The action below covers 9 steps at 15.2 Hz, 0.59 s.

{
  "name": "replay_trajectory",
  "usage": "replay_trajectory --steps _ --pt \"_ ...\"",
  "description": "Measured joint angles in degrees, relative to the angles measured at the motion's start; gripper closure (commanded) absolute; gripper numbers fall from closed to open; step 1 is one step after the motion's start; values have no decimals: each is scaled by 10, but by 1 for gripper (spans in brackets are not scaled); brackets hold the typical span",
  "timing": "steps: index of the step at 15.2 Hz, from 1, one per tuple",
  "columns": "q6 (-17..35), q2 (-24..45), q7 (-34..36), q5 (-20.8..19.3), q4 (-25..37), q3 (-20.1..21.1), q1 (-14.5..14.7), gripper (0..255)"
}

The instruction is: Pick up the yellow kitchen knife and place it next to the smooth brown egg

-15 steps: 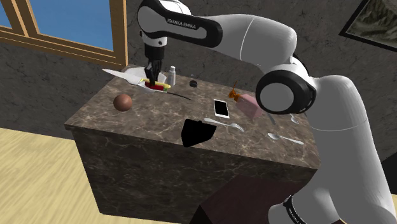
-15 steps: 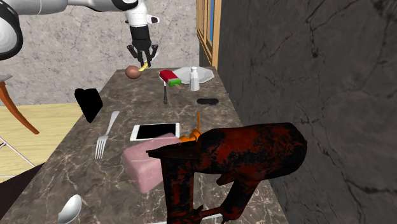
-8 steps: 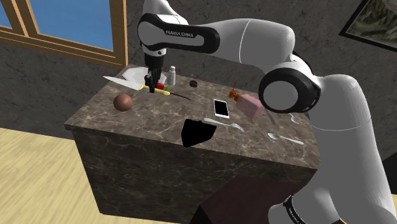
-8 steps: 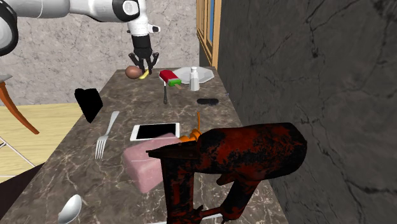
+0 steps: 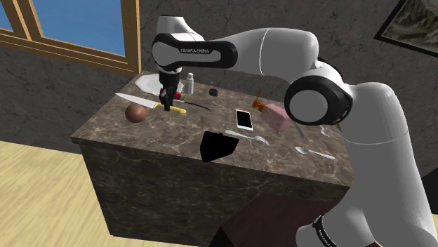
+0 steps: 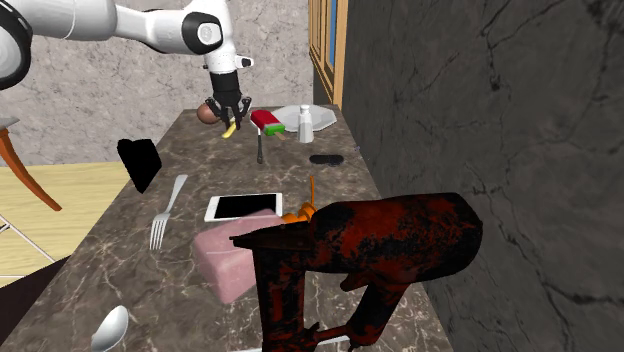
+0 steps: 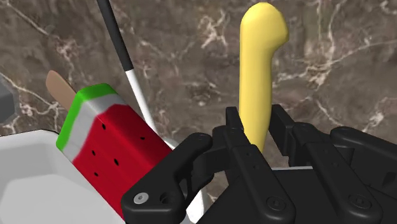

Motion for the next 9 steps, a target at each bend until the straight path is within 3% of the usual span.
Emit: replay_trajectory --steps 8,9 --pt "17 6 -1 0 -10 0 -1 255" --pt "17 6 -1 0 -10 0 -1 0"
